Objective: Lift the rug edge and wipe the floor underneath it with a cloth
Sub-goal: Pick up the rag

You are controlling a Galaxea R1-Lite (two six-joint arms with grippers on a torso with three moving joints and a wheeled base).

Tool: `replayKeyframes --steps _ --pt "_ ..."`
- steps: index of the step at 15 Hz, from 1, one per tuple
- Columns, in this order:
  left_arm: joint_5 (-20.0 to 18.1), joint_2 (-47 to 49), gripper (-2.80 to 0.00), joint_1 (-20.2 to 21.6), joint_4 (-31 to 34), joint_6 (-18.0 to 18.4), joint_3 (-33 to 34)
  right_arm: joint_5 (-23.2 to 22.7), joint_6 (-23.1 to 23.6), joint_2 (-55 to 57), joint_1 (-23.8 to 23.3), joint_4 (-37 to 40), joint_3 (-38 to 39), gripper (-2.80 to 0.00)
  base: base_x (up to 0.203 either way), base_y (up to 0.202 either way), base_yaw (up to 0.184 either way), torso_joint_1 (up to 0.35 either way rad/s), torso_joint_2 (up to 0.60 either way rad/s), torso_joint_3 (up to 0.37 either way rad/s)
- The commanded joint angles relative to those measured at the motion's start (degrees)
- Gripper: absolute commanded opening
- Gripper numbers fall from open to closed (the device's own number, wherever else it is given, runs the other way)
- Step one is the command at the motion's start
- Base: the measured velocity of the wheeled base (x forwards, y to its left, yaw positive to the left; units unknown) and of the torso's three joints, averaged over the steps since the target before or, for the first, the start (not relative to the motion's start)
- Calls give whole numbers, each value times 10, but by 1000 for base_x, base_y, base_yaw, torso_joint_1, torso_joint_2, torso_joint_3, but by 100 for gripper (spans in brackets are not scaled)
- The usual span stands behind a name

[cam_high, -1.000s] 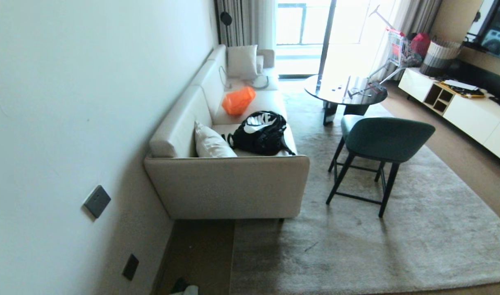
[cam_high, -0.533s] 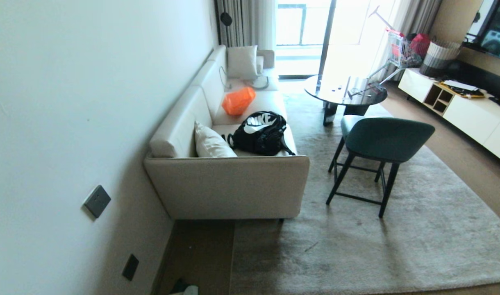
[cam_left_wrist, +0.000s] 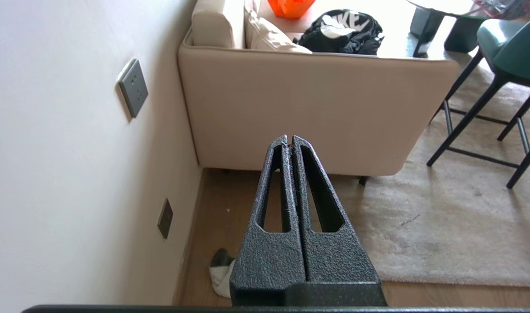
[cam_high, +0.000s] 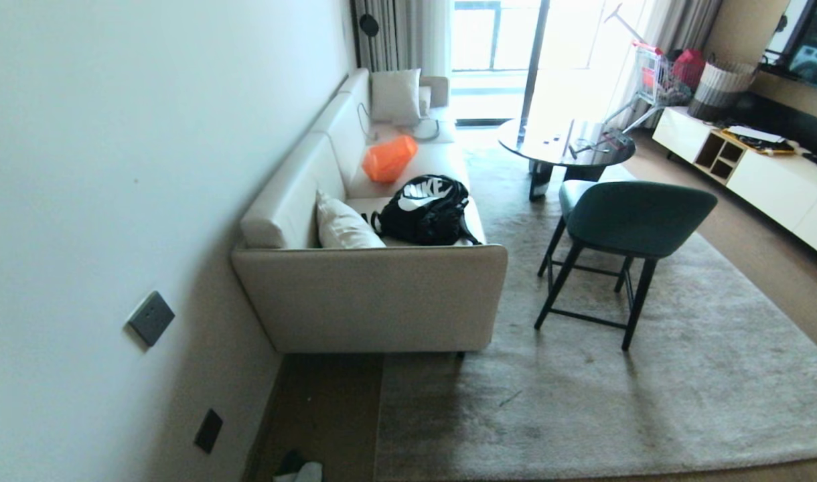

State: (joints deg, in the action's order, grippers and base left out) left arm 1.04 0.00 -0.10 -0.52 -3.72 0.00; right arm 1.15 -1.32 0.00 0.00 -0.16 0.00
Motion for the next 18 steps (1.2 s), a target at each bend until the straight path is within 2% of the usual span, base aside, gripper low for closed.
replayKeyframes --steps 1,9,18 --pt "0 0 -280 0 0 -1 0 0 -1 0 0 0 0 -280 0 0 0 -124 333 199" --pt "0 0 -280 0 0 -1 0 0 0 0 0 0 0 -280 0 0 0 -139 367 226" --pt "0 0 -280 0 0 -1 0 0 -1 0 0 0 0 -280 0 0 0 -178 535 352"
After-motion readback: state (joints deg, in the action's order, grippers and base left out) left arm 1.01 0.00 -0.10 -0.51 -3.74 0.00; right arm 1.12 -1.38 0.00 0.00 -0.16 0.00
